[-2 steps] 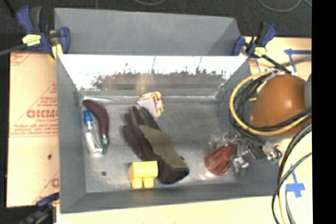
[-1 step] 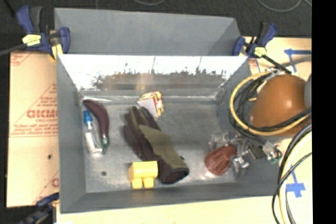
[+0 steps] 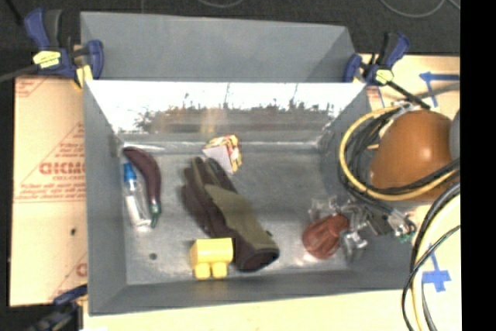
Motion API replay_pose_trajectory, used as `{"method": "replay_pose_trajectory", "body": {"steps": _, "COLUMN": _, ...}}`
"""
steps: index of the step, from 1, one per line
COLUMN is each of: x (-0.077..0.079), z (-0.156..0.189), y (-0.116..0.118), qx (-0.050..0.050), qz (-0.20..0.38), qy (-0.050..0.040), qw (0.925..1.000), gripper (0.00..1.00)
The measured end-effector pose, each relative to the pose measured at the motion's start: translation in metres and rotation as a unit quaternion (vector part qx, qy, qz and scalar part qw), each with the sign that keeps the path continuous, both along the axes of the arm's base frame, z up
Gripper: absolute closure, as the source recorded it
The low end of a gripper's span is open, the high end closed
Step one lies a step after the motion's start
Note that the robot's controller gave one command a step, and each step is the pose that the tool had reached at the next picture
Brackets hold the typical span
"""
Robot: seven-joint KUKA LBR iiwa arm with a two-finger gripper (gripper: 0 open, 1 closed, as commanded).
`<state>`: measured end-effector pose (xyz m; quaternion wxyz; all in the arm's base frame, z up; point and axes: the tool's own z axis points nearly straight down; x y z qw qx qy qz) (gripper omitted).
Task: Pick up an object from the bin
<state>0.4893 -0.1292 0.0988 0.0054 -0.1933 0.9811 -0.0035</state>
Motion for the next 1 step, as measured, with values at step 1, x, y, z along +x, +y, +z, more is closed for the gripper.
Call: {"method": "replay_pose_trajectory", "body": {"steps": 1, "x": 0.0000, "z": -0.0001, "y": -0.0001, "qx": 0.000, "qz": 0.000, "qy": 0.0000, "qw": 1.0000, "gripper": 1.00}}
